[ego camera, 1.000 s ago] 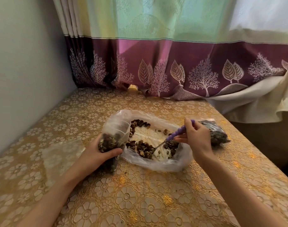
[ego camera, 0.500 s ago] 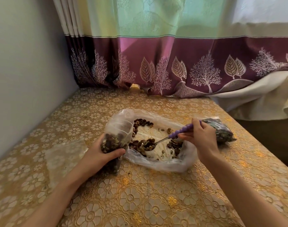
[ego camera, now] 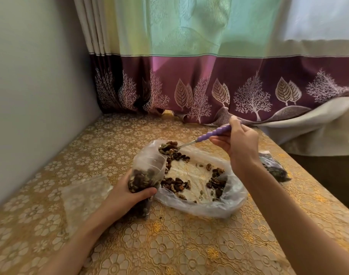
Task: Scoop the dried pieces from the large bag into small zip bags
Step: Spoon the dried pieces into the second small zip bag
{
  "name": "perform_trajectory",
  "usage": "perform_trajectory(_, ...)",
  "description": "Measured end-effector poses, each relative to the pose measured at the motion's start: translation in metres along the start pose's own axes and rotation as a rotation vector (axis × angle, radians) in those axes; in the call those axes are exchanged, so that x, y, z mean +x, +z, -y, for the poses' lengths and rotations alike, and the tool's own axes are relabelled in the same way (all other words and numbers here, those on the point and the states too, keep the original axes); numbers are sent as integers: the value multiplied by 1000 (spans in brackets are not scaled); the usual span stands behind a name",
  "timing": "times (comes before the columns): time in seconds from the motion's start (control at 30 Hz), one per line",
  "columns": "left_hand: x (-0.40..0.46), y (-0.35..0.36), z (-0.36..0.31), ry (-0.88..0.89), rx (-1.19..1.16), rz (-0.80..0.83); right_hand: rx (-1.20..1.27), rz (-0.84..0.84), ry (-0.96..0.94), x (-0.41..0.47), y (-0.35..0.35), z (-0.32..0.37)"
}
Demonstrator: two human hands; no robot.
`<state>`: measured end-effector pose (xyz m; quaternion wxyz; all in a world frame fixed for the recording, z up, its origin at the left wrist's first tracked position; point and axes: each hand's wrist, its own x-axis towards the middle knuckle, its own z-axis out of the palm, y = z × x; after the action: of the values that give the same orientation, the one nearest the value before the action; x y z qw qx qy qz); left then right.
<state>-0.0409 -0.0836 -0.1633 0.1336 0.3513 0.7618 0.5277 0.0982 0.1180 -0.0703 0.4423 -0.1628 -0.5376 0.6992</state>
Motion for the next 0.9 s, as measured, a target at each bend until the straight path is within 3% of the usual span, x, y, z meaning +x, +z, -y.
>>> perform_trajectory(0.37,-1,1,-2,-5,-39,-35,-172,211,-376,-19,37,-7)
perform_trajectory(0.53,-1,1,-3,17,-65,-75,-108,243,-413,-20,34,-5)
perform_trajectory(0.63,-1,1,-2,16,-94,-119,-2,175,-337,-17,27,-5)
perform_trajectory(0.77,0,0,0,37,-130,-216,114,-51,-241,-11,12,-14)
perform_trajectory(0.9,0,-2,1,70,-145,-273,-76,-166,-225,-12,-9,-36)
